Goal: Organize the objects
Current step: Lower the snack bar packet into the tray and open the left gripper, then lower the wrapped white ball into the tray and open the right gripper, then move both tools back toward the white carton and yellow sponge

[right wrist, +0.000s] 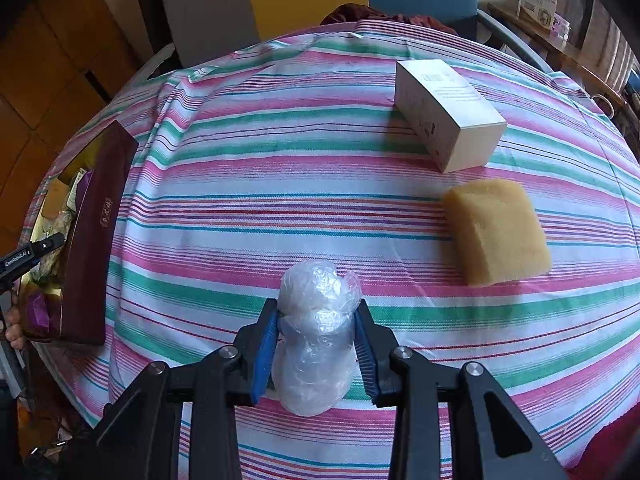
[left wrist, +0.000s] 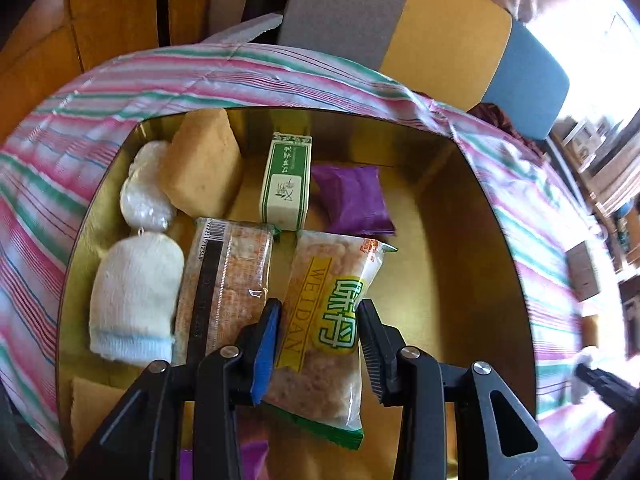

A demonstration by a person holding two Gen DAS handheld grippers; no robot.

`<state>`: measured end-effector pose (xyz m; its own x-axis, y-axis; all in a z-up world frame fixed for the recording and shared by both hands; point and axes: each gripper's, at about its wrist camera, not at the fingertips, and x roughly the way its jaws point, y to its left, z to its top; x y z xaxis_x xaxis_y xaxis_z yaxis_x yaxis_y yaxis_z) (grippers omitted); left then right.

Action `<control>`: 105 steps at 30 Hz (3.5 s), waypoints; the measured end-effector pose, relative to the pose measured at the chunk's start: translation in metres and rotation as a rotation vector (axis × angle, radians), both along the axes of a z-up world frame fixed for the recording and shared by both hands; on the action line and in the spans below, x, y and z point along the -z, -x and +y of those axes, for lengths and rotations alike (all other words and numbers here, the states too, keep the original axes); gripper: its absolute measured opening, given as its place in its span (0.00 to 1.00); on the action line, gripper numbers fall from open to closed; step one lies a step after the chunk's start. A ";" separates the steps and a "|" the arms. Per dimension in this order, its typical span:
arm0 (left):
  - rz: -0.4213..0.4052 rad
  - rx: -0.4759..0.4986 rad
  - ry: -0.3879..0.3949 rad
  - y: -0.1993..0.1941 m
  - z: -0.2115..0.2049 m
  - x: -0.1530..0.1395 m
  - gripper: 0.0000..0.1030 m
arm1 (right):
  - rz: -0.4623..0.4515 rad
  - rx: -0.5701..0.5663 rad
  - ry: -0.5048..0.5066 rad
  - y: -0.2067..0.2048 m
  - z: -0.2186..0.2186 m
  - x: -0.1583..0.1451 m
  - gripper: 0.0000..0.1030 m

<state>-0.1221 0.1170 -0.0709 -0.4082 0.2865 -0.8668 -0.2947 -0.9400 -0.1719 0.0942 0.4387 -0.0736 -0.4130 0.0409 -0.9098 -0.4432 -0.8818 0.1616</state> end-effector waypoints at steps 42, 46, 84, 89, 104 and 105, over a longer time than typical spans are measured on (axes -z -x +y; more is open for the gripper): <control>0.290 -0.073 0.056 -0.067 -0.098 -0.052 0.41 | 0.237 -0.439 0.066 0.087 -0.200 -0.069 0.35; 0.291 -0.086 0.054 -0.070 -0.107 -0.051 0.41 | 0.171 -0.531 0.099 0.113 -0.243 -0.044 0.35; 0.383 -0.083 0.092 -0.085 -0.110 -0.063 0.57 | 0.195 -0.453 0.073 0.102 -0.251 -0.042 0.45; 0.395 -0.059 0.099 -0.089 -0.101 -0.068 0.57 | 0.214 -0.385 0.052 0.085 -0.219 -0.051 0.45; 0.414 0.062 0.127 -0.100 -0.052 -0.073 0.57 | 0.199 -0.129 -0.004 0.039 -0.109 -0.055 0.45; 0.415 0.070 0.128 -0.101 -0.048 -0.073 0.57 | 0.192 -0.112 -0.010 0.035 -0.102 -0.054 0.45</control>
